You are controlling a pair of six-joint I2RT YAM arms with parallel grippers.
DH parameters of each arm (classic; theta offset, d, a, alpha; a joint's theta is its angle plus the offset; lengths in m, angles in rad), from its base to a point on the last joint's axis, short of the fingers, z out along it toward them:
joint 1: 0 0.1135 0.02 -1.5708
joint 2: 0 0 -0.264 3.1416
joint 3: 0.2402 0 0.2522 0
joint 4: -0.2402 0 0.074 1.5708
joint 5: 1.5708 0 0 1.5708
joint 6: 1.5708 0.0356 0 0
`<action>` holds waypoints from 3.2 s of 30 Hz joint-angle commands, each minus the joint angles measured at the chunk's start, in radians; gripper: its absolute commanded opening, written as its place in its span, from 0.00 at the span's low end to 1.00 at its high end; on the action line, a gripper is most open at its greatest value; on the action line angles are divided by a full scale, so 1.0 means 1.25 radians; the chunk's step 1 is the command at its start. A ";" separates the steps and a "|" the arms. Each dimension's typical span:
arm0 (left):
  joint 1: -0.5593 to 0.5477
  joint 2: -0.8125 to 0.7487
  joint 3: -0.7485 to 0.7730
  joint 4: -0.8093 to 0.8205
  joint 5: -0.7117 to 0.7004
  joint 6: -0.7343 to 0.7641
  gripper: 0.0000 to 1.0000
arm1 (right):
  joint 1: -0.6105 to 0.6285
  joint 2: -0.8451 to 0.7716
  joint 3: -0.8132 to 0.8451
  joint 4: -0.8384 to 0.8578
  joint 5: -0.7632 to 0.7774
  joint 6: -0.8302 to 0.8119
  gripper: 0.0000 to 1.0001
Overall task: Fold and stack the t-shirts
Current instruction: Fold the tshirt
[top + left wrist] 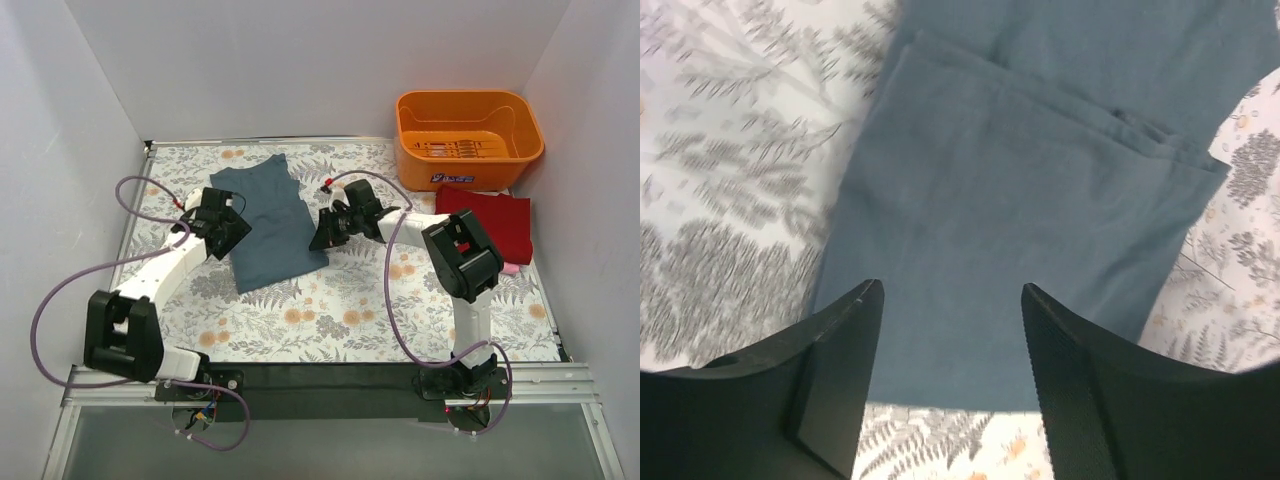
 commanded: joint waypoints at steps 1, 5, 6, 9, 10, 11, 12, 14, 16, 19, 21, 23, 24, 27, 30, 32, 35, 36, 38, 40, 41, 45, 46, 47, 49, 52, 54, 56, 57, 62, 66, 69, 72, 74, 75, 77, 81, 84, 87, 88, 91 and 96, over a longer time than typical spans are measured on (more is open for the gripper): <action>0.004 0.100 0.057 0.058 -0.012 0.079 0.53 | 0.034 -0.013 0.073 -0.122 0.106 -0.101 0.22; 0.004 0.212 0.118 0.083 -0.038 0.111 0.51 | 0.056 0.024 0.125 -0.204 0.186 -0.147 0.23; 0.004 0.232 0.127 0.089 -0.040 0.119 0.51 | 0.057 0.034 0.132 -0.222 0.190 -0.152 0.23; 0.000 0.300 0.160 0.088 -0.028 0.138 0.51 | 0.058 0.055 0.142 -0.312 0.202 -0.170 0.23; -0.004 0.312 0.169 0.084 -0.020 0.140 0.51 | 0.061 0.051 0.135 -0.327 0.208 -0.174 0.23; -0.010 0.325 0.170 0.082 -0.009 0.140 0.51 | 0.062 0.038 0.126 -0.350 0.227 -0.179 0.23; -0.027 0.328 0.169 0.082 -0.005 0.141 0.51 | 0.063 0.027 0.099 -0.362 0.235 -0.182 0.23; -0.061 0.334 0.162 0.077 -0.002 0.136 0.51 | 0.063 -0.003 0.074 -0.390 0.249 -0.193 0.23; -0.081 0.334 0.148 0.075 0.007 0.120 0.51 | 0.063 -0.028 0.041 -0.449 0.261 -0.198 0.23; -0.116 0.332 0.119 0.074 0.029 0.085 0.51 | 0.063 -0.070 -0.017 -0.496 0.277 -0.191 0.23; -0.151 0.332 0.101 0.073 0.043 0.056 0.51 | 0.063 -0.088 -0.037 -0.530 0.278 -0.184 0.23; -0.186 0.331 0.096 0.068 0.059 0.031 0.51 | 0.063 -0.128 -0.086 -0.552 0.288 -0.175 0.23; -0.199 0.324 0.093 0.064 0.066 0.008 0.51 | 0.063 -0.142 -0.104 -0.552 0.294 -0.171 0.23; -0.226 0.298 0.096 0.036 0.072 -0.027 0.54 | 0.063 -0.196 -0.158 -0.554 0.311 -0.166 0.23; -0.226 0.220 0.110 -0.032 0.031 -0.051 0.57 | 0.063 -0.260 -0.164 -0.556 0.307 -0.165 0.24; -0.227 0.137 0.125 -0.103 -0.040 -0.062 0.59 | 0.063 -0.310 -0.145 -0.563 0.297 -0.163 0.25; -0.226 0.027 0.106 -0.175 -0.078 -0.061 0.64 | 0.062 -0.383 -0.131 -0.568 0.325 -0.147 0.28; -0.226 0.003 0.097 -0.192 -0.075 -0.066 0.68 | 0.063 -0.402 -0.130 -0.568 0.342 -0.141 0.30; -0.233 -0.062 0.042 -0.224 -0.040 -0.092 0.73 | 0.063 -0.464 -0.138 -0.568 0.409 -0.115 0.36; -0.240 -0.102 -0.011 -0.226 -0.001 -0.111 0.75 | 0.063 -0.531 -0.163 -0.559 0.456 -0.096 0.44; -0.251 -0.118 -0.063 -0.224 0.022 -0.119 0.77 | 0.062 -0.557 -0.175 -0.551 0.488 -0.089 0.48; -0.288 -0.185 -0.150 -0.234 0.056 -0.175 0.78 | 0.045 -0.690 -0.283 -0.456 0.488 -0.034 0.92; -0.292 -0.192 -0.165 -0.235 0.059 -0.184 0.78 | 0.039 -0.728 -0.324 -0.420 0.481 -0.029 0.98; -0.298 -0.198 -0.173 -0.231 0.061 -0.189 0.79 | 0.022 -0.739 -0.338 -0.411 0.454 -0.024 0.98; -0.302 -0.200 -0.186 -0.223 0.067 -0.194 0.78 | 0.009 -0.738 -0.358 -0.406 0.438 -0.011 0.98; -0.310 -0.165 -0.180 -0.203 0.070 -0.188 0.75 | 0.004 -0.713 -0.381 -0.407 0.434 0.021 0.98; -0.315 -0.141 -0.172 -0.187 0.074 -0.184 0.72 | 0.004 -0.700 -0.389 -0.403 0.429 0.026 0.98; -0.325 -0.107 -0.165 -0.177 0.076 -0.188 0.70 | 0.006 -0.683 -0.390 -0.405 0.430 0.029 0.97; -0.329 -0.097 -0.164 -0.172 0.077 -0.189 0.69 | 0.004 -0.680 -0.395 -0.403 0.433 0.030 0.95; -0.350 -0.043 -0.150 -0.155 0.077 -0.189 0.63 | 0.006 -0.656 -0.406 -0.398 0.421 0.048 0.77; -0.363 -0.017 -0.143 -0.156 0.070 -0.193 0.60 | 0.007 -0.625 -0.405 -0.389 0.392 0.057 0.64; -0.366 -0.003 -0.145 -0.156 0.070 -0.195 0.57 | 0.015 -0.606 -0.398 -0.386 0.390 0.058 0.59; -0.367 0.020 -0.149 -0.153 0.072 -0.196 0.56 | 0.028 -0.578 -0.391 -0.386 0.390 0.064 0.56; -0.368 0.038 -0.154 -0.144 0.079 -0.197 0.54 | 0.036 -0.555 -0.386 -0.386 0.386 0.074 0.54; -0.368 0.046 -0.156 -0.141 0.080 -0.197 0.52 | 0.040 -0.546 -0.385 -0.386 0.387 0.075 0.54; -0.368 0.062 -0.167 -0.127 0.088 -0.197 0.49 | 0.051 -0.519 -0.379 -0.387 0.390 0.079 0.52; -0.368 0.083 -0.180 -0.104 0.101 -0.189 0.42 | 0.061 -0.485 -0.367 -0.395 0.398 0.085 0.50; -0.368 0.106 -0.185 -0.087 0.113 -0.180 0.36 | 0.071 -0.473 -0.354 -0.405 0.421 0.091 0.50; -0.368 0.124 -0.186 -0.072 0.125 -0.169 0.30 | 0.077 -0.462 -0.348 -0.409 0.438 0.097 0.51; -0.368 0.126 -0.185 -0.069 0.128 -0.167 0.28 | 0.079 -0.460 -0.343 -0.412 0.441 0.099 0.51; -0.368 0.128 -0.183 -0.061 0.133 -0.158 0.22 | 0.082 -0.455 -0.337 -0.413 0.455 0.106 0.51; -0.369 0.115 -0.186 -0.050 0.135 -0.153 0.14 | 0.085 -0.433 -0.330 -0.416 0.457 0.110 0.50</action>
